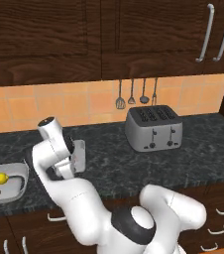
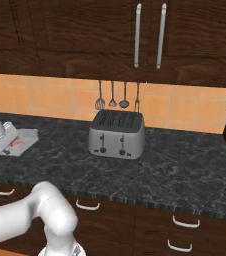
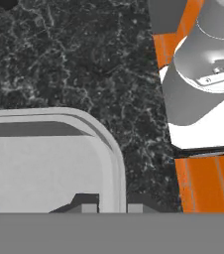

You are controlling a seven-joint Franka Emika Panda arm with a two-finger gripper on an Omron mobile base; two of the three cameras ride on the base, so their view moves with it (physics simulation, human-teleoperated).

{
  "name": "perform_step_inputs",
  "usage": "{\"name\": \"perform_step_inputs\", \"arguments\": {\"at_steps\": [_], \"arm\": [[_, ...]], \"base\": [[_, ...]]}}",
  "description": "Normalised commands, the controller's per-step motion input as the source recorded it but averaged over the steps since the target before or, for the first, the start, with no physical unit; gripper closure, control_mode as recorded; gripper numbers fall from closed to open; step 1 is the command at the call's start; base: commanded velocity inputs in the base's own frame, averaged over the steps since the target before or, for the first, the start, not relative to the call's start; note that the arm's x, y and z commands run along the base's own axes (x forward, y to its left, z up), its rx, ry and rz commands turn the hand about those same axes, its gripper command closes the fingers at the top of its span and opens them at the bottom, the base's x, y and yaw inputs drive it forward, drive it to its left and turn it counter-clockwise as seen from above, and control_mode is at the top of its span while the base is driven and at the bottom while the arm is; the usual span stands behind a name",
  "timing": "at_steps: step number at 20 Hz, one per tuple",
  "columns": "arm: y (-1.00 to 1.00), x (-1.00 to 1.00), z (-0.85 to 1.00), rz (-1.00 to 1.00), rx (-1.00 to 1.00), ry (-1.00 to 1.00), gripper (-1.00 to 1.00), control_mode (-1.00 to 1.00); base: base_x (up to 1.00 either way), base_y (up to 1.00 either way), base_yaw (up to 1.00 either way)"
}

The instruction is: Take the meat container that has the shrimp and place it on the second highest rack of the freezer. Then take the vegetable container that has the mushroom and lemon and place it on the highest rack of the freezer.

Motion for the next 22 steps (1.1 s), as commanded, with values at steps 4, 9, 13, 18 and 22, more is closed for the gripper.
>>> {"name": "perform_step_inputs", "arguments": {"at_steps": [4, 9, 13, 18, 22], "arm": [[-1.00, -0.56, 0.45, 0.07, 0.06, -0.09, 1.00, -1.00], [-1.00, -0.59, 0.51, 0.03, 0.11, -0.01, 1.00, -1.00], [-1.00, -0.39, 0.49, 0.00, 0.17, 0.00, 1.00, -1.00], [-0.88, -0.35, 0.50, 0.00, 0.17, 0.00, 1.00, -1.00], [-0.77, -0.09, 0.41, 0.00, 0.13, 0.00, 1.00, -1.00]], "base": [[0.00, 0.00, 0.00], [0.00, 0.00, 0.00], [0.00, 0.00, 0.00], [0.00, 0.00, 0.00], [0.00, 0.00, 0.00]]}}
